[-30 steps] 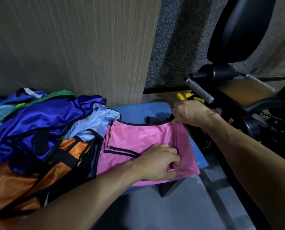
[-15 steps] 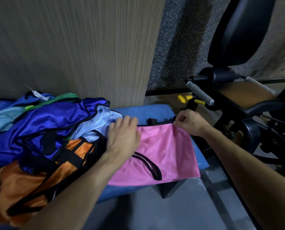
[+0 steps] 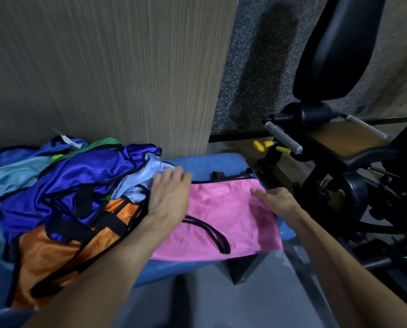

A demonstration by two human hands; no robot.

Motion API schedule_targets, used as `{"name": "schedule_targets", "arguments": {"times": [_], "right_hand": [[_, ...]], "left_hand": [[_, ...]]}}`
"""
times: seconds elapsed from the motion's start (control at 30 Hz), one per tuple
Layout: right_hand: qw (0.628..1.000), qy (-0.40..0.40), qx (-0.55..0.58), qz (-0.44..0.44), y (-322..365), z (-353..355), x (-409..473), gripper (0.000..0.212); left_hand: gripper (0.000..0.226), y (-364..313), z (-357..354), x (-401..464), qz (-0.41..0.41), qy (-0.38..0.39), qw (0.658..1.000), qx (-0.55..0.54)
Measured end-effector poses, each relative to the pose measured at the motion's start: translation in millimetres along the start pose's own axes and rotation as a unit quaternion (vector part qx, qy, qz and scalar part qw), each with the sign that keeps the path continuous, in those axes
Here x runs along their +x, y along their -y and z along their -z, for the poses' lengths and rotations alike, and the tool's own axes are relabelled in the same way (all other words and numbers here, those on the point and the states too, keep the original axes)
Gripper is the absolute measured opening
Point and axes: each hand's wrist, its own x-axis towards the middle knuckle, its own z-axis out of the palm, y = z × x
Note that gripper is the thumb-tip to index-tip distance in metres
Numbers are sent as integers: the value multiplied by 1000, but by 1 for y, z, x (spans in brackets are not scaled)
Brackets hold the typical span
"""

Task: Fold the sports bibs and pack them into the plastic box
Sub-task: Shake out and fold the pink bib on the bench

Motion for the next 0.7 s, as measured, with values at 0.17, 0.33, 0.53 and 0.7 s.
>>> {"name": "schedule_targets", "arguments": {"times": [0.17,0.33,0.53,0.7], "right_hand": [[1000,-3,19,13,0,-4,-11,48],[998,61,31,14,0,8,-23,41],[985,128,116,-7,1,14,-31,20],[967,163,197,-3,-7,41,-36,25]], "left_hand": [[61,-54,-2,-12,-87,147,973,-157],[94,-51,-22,-22,-97,262,952,-122],[100,-61,-25,-22,-91,271,953,-101],[98,-88,-32,-18,-111,261,954,-101]]}}
